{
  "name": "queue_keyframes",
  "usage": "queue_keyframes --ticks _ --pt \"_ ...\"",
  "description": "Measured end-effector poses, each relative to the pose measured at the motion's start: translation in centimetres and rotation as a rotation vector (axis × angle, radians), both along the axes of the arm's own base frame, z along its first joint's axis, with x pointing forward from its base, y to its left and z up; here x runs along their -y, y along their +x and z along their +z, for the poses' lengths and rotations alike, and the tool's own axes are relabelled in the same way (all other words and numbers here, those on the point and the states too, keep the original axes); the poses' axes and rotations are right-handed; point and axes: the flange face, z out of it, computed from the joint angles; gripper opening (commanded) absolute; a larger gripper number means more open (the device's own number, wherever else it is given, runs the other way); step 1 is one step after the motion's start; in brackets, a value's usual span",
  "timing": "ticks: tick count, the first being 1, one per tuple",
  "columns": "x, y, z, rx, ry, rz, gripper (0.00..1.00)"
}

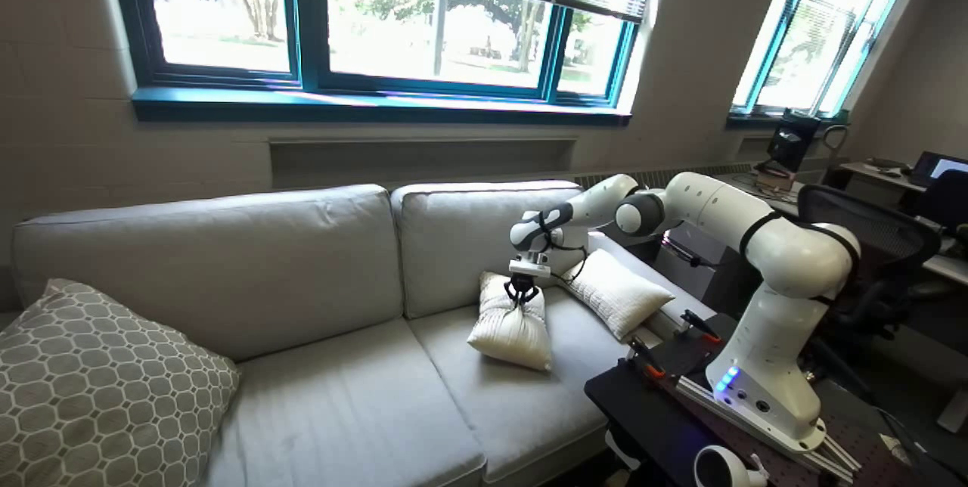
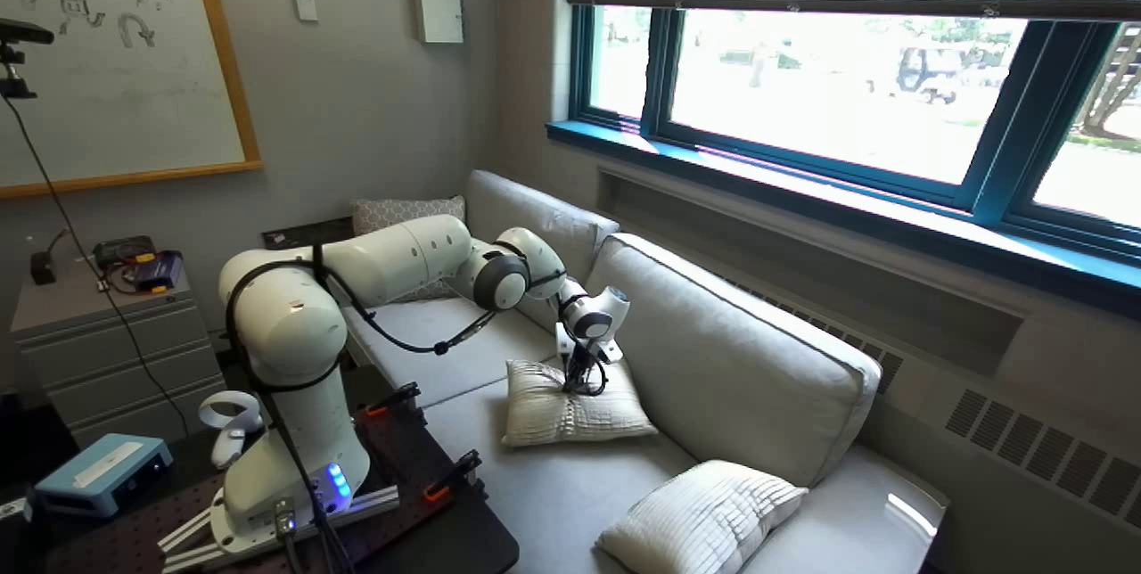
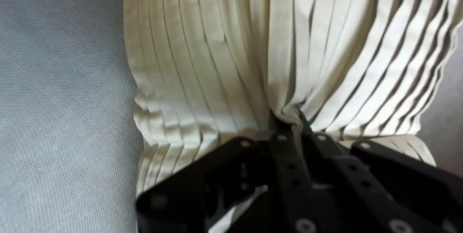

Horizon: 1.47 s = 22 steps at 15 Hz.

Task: Arrange the two small pillows on the sofa

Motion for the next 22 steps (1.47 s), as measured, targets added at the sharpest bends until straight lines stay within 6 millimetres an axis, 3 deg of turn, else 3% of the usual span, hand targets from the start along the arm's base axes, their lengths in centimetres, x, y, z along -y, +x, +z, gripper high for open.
queue_keyframes --ticks 5,9,15,18,22 --pt "-0.2 2.4 2.4 0.118 -0.017 -0.117 0.03" --pt "1.8 2.6 4.4 0.235 0.007 -0.272 0.04" --pt "4.0 -1.6 5.3 0.353 0.033 -0.571 0.04" --pt "3.2 -4.8 6.5 0.456 0.019 -0.708 0.04" --pt "0.4 -8.0 11.3 0.628 -0.041 -0.848 0.04"
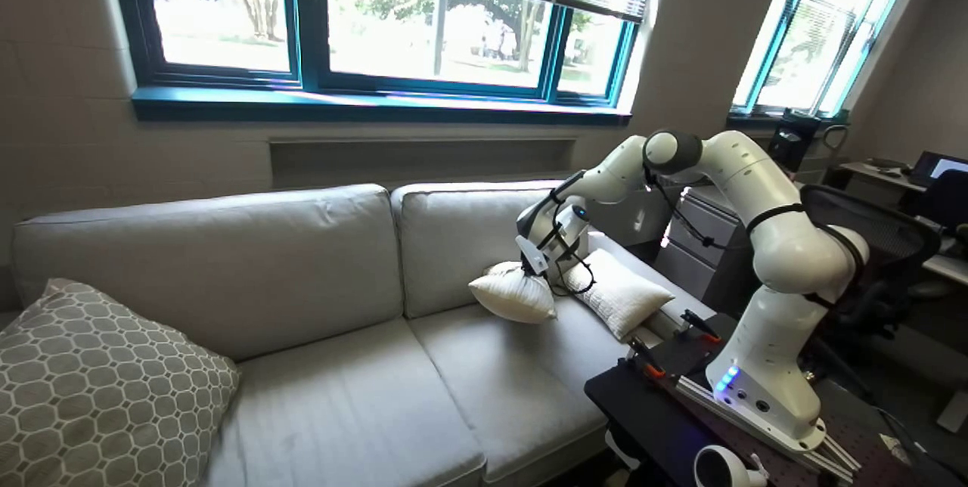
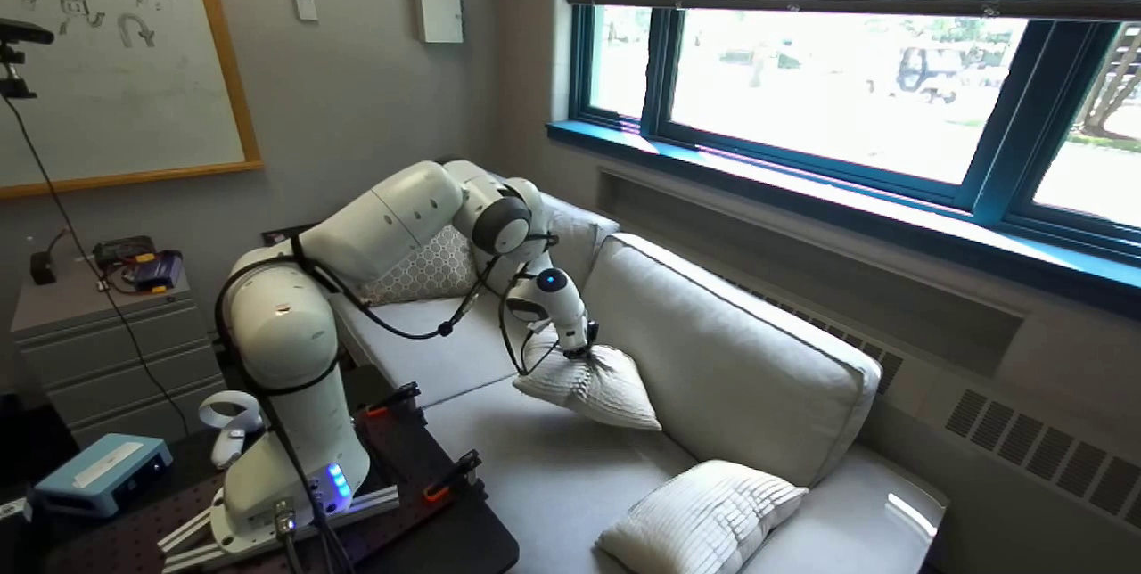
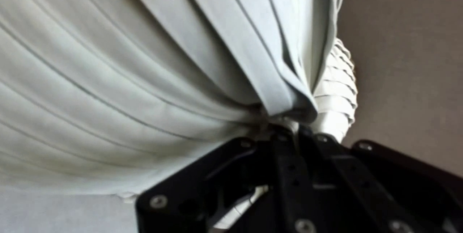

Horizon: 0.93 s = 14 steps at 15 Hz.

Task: Arrange the two small pillows on the sofa

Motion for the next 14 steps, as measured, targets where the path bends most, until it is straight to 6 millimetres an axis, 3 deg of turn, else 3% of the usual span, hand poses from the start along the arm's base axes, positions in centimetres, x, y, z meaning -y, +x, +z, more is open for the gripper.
queue_keyframes --ticks 2,5,8,11,14 --pt "-1.4 -0.2 2.9 0.048 0.004 -0.051 0.04" --pt "-1.1 1.6 8.5 0.115 0.019 -0.155 0.04" --pt "-0.3 1.8 14.3 0.196 0.019 -0.295 0.04" --pt "1.8 -0.1 18.5 0.252 0.008 -0.462 0.04" --pt "5.0 -3.8 20.8 0.276 -0.019 -0.634 0.04"
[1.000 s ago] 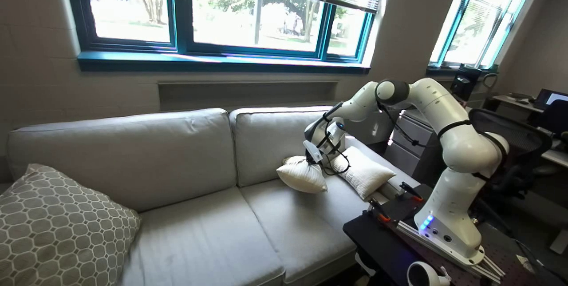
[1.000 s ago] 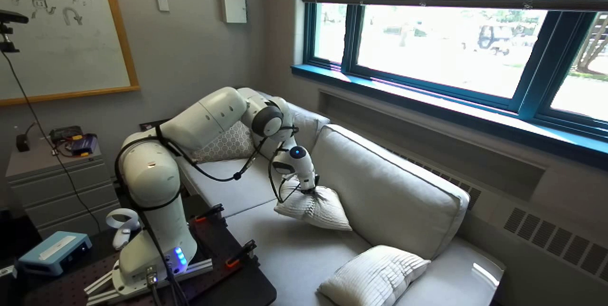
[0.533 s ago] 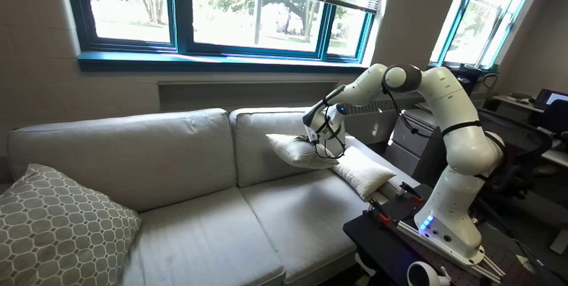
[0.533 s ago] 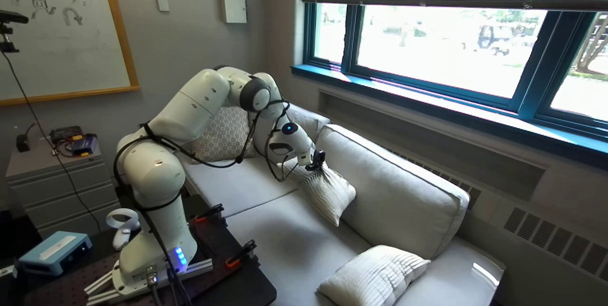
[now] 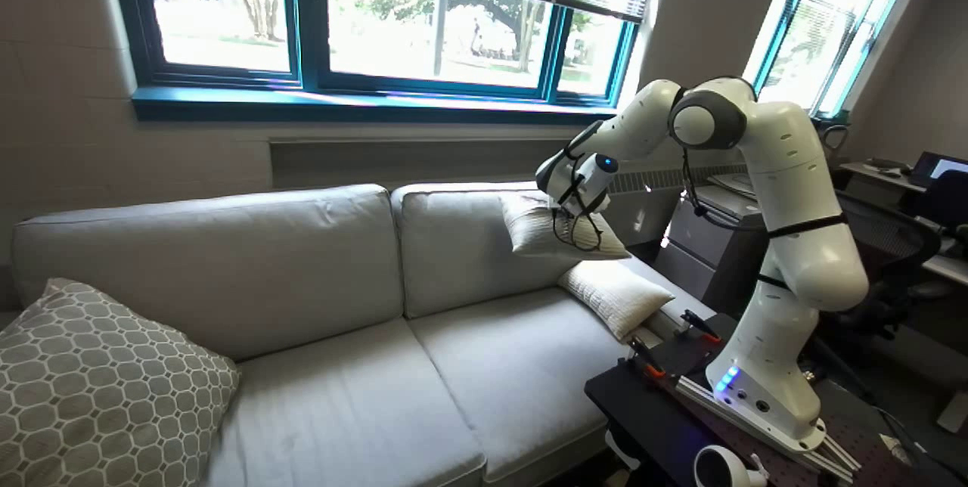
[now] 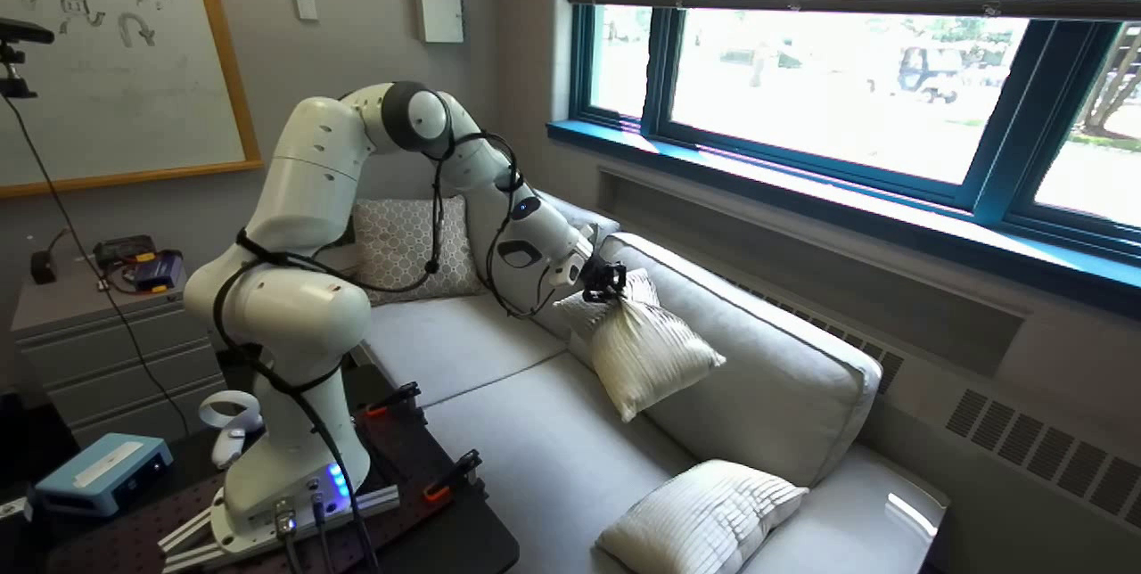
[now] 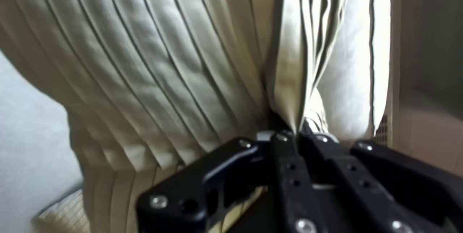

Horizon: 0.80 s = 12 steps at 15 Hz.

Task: Arrange the two small pillows on the sofa

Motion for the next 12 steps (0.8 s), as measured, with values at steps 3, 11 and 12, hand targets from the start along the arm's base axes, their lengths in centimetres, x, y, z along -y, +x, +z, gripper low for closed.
queue_keyframes --ticks 3,11,12 --pt "3.2 -5.1 0.5 -0.003 -0.015 -0.180 0.04" --pt "11.4 -20.2 -3.2 -0.110 0.030 -0.623 0.04" --pt "12.2 -20.8 -3.6 -0.121 0.060 -0.650 0.04"
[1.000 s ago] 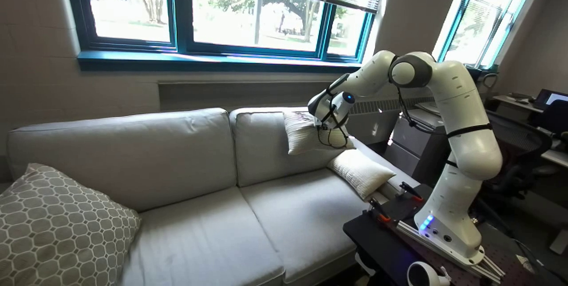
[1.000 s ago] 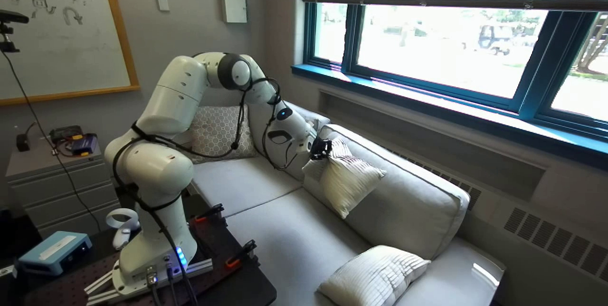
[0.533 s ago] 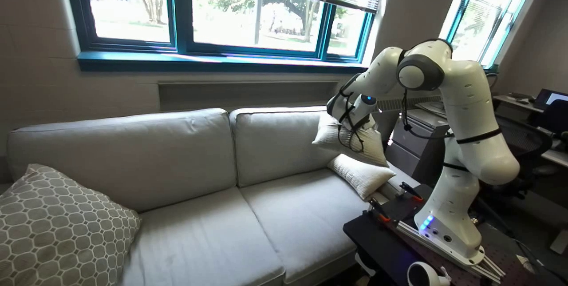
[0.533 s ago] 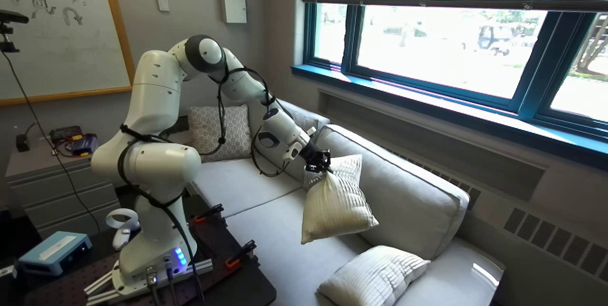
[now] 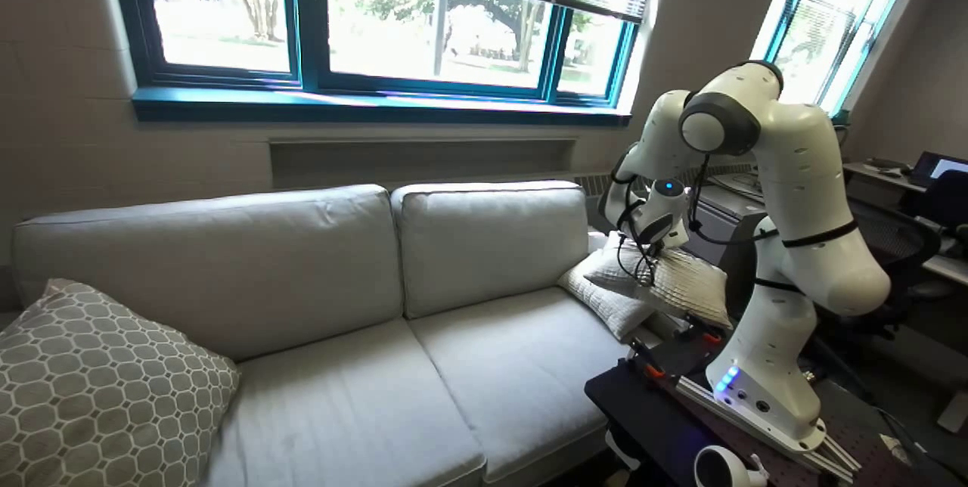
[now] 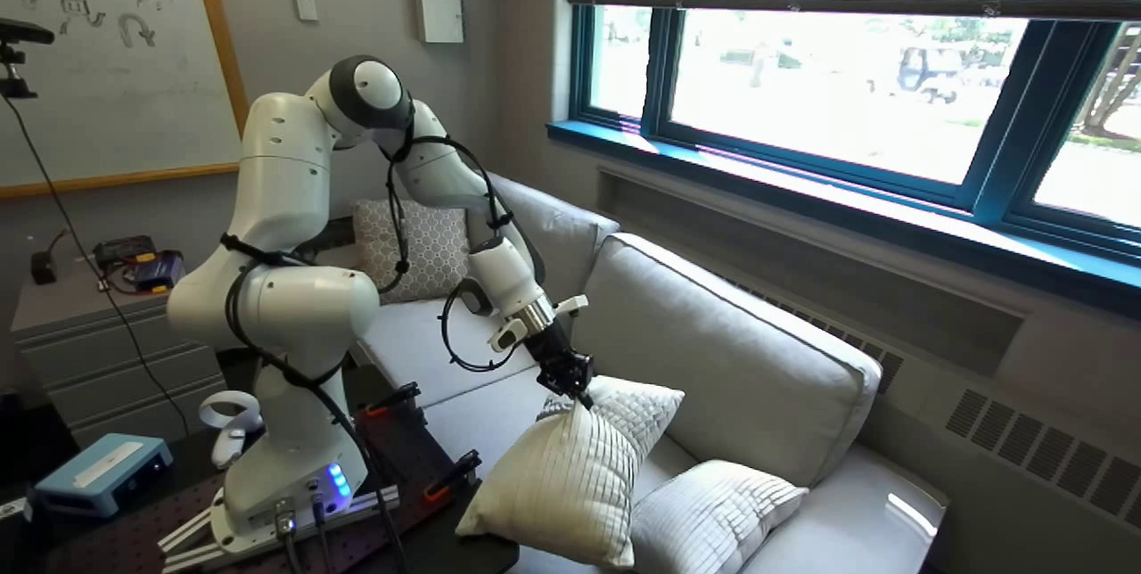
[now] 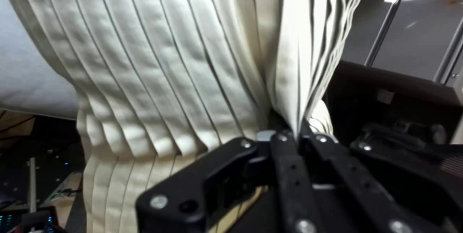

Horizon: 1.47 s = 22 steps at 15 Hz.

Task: Arrange the two small pillows on the sofa

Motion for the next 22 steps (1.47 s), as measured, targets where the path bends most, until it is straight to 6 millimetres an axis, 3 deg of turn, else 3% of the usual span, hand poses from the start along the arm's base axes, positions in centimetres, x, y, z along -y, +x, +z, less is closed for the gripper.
queue_keyframes --ticks 3,10,13,17,22 --pt "2.4 0.6 -1.0 0.018 0.102 -0.044 0.04" --pt "8.5 5.5 -3.2 0.082 0.233 -0.109 0.04" --pt "10.1 7.8 -4.2 0.072 0.262 -0.140 0.04" --pt "9.7 13.1 -3.8 0.044 0.269 -0.145 0.04" --pt "5.0 21.7 0.7 0.009 0.235 -0.117 0.04"
